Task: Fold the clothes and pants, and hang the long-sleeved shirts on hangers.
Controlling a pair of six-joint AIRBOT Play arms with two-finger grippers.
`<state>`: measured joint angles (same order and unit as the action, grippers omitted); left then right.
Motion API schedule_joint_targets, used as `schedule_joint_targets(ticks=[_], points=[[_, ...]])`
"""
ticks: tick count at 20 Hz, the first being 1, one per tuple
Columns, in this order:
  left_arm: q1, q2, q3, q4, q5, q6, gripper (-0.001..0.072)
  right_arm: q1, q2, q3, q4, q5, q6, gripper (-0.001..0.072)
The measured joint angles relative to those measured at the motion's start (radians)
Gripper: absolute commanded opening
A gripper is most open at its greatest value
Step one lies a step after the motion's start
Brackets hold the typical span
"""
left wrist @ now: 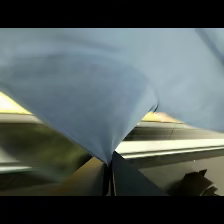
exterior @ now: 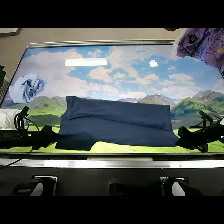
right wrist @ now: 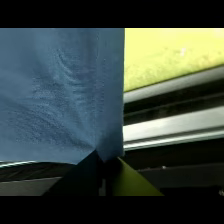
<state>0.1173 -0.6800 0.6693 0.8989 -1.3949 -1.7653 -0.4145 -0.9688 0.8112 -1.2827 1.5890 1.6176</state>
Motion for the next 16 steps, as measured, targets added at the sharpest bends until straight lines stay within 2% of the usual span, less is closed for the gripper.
schedule_joint_targets(ticks=[3, 7, 12, 16], points=[[0.000, -0.008, 0.005, -0.009, 0.003, 0.001, 0.0015, 0.000, 0.026, 0.001, -0.009, 0.002, 0.007, 0.0030], [-0.006, -0.142, 0.044, -0.082, 0.085, 0.077, 0.0016, 0.000, -0.015, 0.009, 0.064, -0.089, -0.029, 0.0030], [-0.056, -0.392, 0.180, -0.120, 0.187, 0.171, 0.0016, 0.010, -0.107, 0.016, 0.164, -0.275, -0.103, 0.0030], [-0.089, -0.574, 0.311, -0.127, 0.230, 0.205, 0.0016, 0.056, -0.180, 0.034, 0.193, -0.416, -0.129, 0.0030]])
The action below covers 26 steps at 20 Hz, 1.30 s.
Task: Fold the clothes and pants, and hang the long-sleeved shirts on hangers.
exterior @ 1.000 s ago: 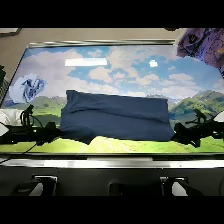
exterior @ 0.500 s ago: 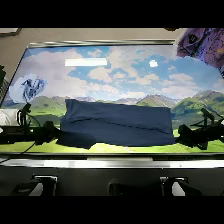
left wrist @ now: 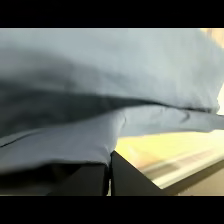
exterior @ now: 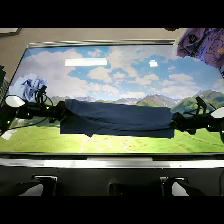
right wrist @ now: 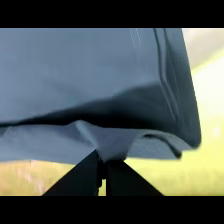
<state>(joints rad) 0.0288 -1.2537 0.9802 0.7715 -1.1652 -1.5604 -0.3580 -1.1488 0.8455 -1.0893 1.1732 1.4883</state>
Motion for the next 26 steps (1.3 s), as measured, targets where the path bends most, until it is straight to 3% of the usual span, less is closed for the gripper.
schedule_joint_targets(ticks=[7, 21, 22, 23, 24, 25, 26], points=[[-0.011, -0.209, 0.223, -0.005, 0.035, 0.014, 0.0016, 0.024, -0.056, 0.034, 0.003, -0.155, 0.023, 0.0030], [-0.027, -0.453, 0.335, -0.057, 0.143, 0.016, 0.0017, 0.026, -0.267, 0.162, 0.013, -0.206, 0.027, 0.0033], [-0.028, -0.463, 0.336, -0.063, 0.153, 0.016, 0.0018, 0.026, -0.283, 0.164, 0.018, -0.207, 0.023, 0.0080], [-0.029, -0.472, 0.336, -0.067, 0.160, 0.016, 0.0026, 0.026, -0.298, 0.165, 0.028, -0.207, 0.021, 0.0201], [-0.029, -0.478, 0.336, -0.069, 0.170, 0.016, 0.0081, 0.026, -0.313, 0.166, 0.036, -0.208, 0.018, 0.0286], [-0.029, -0.483, 0.336, -0.074, 0.174, 0.017, 0.0213, 0.026, -0.324, 0.167, 0.045, -0.208, 0.014, 0.0290], [-0.029, -0.486, 0.336, -0.075, 0.180, 0.017, 0.0389, 0.026, -0.332, 0.170, 0.055, -0.206, 0.012, 0.0345]])
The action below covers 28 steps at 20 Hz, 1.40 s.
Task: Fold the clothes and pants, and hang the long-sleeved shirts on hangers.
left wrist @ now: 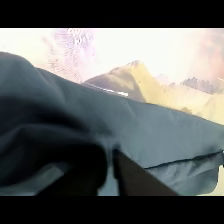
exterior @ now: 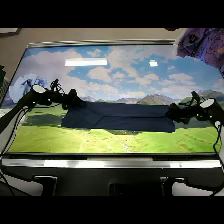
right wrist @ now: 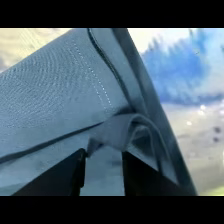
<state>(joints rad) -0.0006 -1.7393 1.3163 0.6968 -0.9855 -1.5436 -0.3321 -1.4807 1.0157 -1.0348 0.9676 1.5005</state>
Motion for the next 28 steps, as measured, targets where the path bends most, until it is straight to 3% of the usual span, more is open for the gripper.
schedule_joint_targets(ticks=[1, 2, 4, 5, 9, 13, 24, 25, 27, 28], points=[[0.000, -0.002, 0.000, -0.001, 0.005, 0.000, 0.0511, -0.002, -0.005, 0.010, 0.010, 0.012, 0.000, 0.0418], [0.001, 0.000, 0.000, -0.004, 0.008, 0.000, 0.0560, -0.005, -0.007, 0.029, 0.017, 0.037, 0.001, 0.0434], [0.006, 0.011, 0.000, -0.007, 0.009, 0.000, 0.0629, -0.023, -0.002, 0.090, 0.026, 0.089, 0.010, 0.0543], [0.013, 0.021, 0.000, -0.007, 0.008, 0.000, 0.0650, -0.041, 0.001, 0.132, 0.030, 0.116, 0.018, 0.0555], [0.054, 0.101, 0.000, -0.006, 0.001, 0.019, 0.0651, -0.156, -0.020, 0.249, 0.051, 0.227, 0.020, 0.0653], [0.093, 0.204, 0.000, 0.029, 0.000, 0.042, 0.0651, -0.233, -0.116, 0.267, 0.129, 0.347, -0.075, 0.0663], [0.102, 0.360, 0.000, 0.157, -0.002, 0.052, 0.0651, -0.261, -0.243, 0.127, 0.256, 0.380, -0.234, 0.0642], [0.099, 0.362, 0.000, 0.158, -0.002, 0.052, 0.0651, -0.261, -0.245, 0.113, 0.270, 0.376, -0.243, 0.0560], [0.092, 0.365, 0.000, 0.160, -0.001, 0.052, 0.0651, -0.256, -0.247, 0.090, 0.287, 0.360, -0.262, 0.0474], [0.088, 0.366, 0.000, 0.162, 0.000, 0.052, 0.0651, -0.246, -0.247, 0.084, 0.291, 0.351, -0.270, 0.0357]])
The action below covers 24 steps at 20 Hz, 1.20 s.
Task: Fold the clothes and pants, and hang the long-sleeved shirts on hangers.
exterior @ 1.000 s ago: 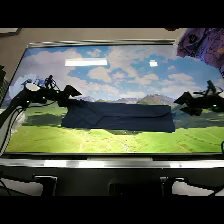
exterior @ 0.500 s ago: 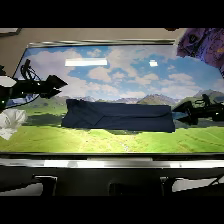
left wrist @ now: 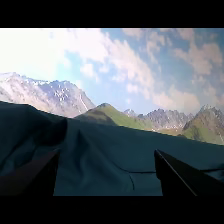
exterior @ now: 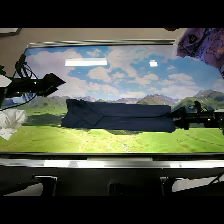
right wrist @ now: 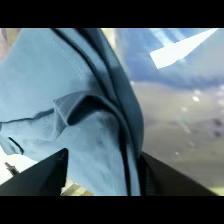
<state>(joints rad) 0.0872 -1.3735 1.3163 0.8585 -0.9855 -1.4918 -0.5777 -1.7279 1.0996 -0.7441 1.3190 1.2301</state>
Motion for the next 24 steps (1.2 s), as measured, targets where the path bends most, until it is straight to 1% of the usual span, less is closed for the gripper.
schedule_joint_targets(ticks=[1, 2, 3, 4, 5, 6, 7, 10, 12, 15, 17, 20, 21, 24], points=[[-0.006, 0.000, 0.000, 0.000, 0.002, 0.000, 0.0651, 0.012, -0.002, -0.005, 0.004, -0.011, -0.005, 0.0235], [-0.012, 0.000, 0.000, 0.002, 0.004, 0.000, 0.0649, 0.029, -0.002, -0.009, 0.000, -0.023, -0.013, 0.0029], [-0.020, 0.000, 0.000, 0.001, 0.009, 0.000, 0.0640, 0.047, -0.001, -0.011, -0.003, -0.034, -0.017, 0.0031], [-0.030, 0.000, 0.000, 0.001, 0.012, 0.000, 0.0580, 0.061, 0.005, -0.012, -0.002, -0.038, -0.019, 0.0030], [-0.043, -0.002, 0.000, 0.000, 0.014, 0.000, 0.0348, 0.074, 0.016, -0.012, 0.009, -0.036, -0.018, 0.0030], [-0.060, -0.005, 0.000, -0.001, 0.016, 0.000, 0.0068, 0.085, 0.036, -0.006, 0.017, -0.031, -0.011, 0.0030], [-0.078, -0.009, 0.000, -0.003, 0.020, 0.000, 0.0017, 0.091, 0.061, 0.006, 0.017, -0.024, 0.006, 0.0030], [-0.166, -0.034, 0.000, -0.031, 0.057, 0.000, 0.0017, 0.103, 0.153, 0.090, -0.014, 0.011, 0.103, 0.0030], [-0.251, -0.068, 0.000, -0.065, 0.112, -0.006, 0.0017, 0.105, 0.214, 0.174, -0.055, 0.045, 0.189, 0.0030], [-0.416, -0.147, 0.000, -0.140, 0.235, -0.047, 0.0016, 0.107, 0.281, 0.309, -0.102, 0.120, 0.318, 0.0030], [-0.533, -0.210, 0.000, -0.224, 0.341, -0.064, 0.0015, 0.108, 0.312, 0.387, -0.120, 0.171, 0.383, 0.0030], [-0.697, -0.306, 0.009, -0.400, 0.503, -0.080, 0.0015, 0.108, 0.354, 0.473, -0.138, 0.234, 0.455, 0.0030], [-0.741, -0.338, 0.023, -0.449, 0.538, -0.082, 0.0015, 0.108, 0.367, 0.488, -0.141, 0.249, 0.472, 0.0030], [-0.857, -0.451, 0.130, -0.546, 0.583, -0.087, 0.0015, 0.108, 0.400, 0.513, -0.150, 0.291, 0.503, 0.0030]])
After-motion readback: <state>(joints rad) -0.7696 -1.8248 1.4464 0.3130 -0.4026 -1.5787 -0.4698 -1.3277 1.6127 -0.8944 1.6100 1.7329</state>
